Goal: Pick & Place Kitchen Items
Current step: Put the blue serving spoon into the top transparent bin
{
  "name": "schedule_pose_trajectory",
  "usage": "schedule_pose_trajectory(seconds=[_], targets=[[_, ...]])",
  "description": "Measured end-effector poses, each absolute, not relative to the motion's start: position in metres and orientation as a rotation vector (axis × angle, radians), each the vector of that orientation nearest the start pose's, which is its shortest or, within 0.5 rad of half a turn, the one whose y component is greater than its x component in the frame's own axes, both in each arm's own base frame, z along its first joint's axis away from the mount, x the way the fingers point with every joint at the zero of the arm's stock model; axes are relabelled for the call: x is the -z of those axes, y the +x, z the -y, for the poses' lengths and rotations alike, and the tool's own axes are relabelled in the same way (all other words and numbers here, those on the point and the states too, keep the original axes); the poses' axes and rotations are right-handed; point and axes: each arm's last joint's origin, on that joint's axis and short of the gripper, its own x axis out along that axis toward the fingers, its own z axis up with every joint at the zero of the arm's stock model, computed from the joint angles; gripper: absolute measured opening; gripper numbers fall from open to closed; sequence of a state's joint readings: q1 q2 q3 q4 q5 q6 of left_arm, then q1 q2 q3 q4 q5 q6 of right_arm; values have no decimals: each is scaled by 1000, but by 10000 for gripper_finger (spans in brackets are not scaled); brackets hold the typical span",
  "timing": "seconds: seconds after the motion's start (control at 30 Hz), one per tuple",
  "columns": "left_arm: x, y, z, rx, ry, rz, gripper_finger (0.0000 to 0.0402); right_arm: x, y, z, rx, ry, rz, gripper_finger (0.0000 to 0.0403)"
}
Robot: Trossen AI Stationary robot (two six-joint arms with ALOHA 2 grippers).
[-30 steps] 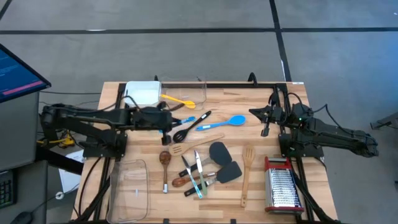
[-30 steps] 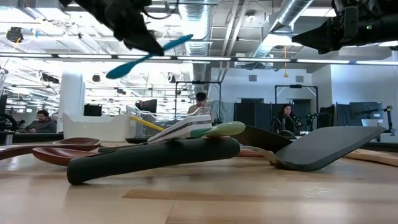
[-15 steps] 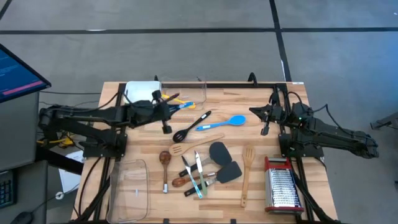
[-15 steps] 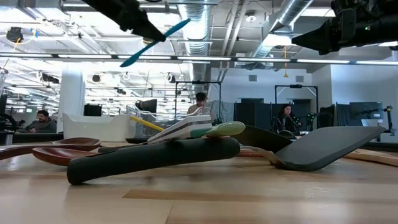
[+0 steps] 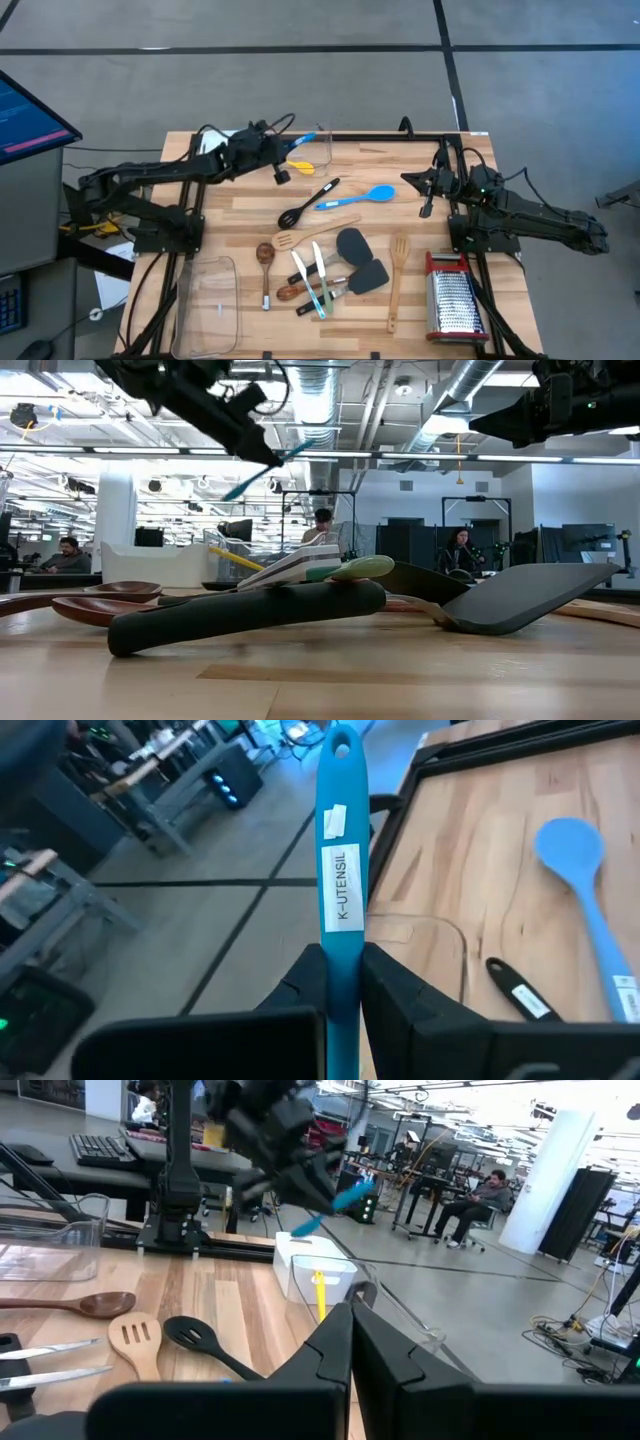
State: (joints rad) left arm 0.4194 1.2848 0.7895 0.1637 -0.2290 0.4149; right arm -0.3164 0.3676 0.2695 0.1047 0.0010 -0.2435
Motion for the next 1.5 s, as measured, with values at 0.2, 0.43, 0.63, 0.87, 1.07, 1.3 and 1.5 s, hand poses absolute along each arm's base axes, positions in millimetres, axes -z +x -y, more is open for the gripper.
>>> schedule_pose_trajectory(seconds=[0.2, 0.43, 0.63, 0.87, 1.07, 1.3, 1.5], targets=[[-244, 256, -148, -549, 327, -479, 17, -235, 114, 37, 317, -243, -32, 1], [-240, 253, -174, -590, 305, -480, 16, -235, 114, 37, 317, -245, -33, 1], [-248, 257, -190, -582, 297, -451, 16, -235, 114, 37, 317, -245, -33, 1], [-237, 261, -205, -571, 272, -485, 16, -235, 114, 37, 317, -245, -33, 1], [-213, 268, -212, -559, 242, -554, 16, -234, 114, 37, 316, -248, -43, 1], [-192, 273, -216, -544, 211, -613, 16, -233, 114, 37, 315, -265, -52, 1], [-187, 274, -217, -541, 207, -624, 17, -233, 114, 37, 315, -266, -53, 1]])
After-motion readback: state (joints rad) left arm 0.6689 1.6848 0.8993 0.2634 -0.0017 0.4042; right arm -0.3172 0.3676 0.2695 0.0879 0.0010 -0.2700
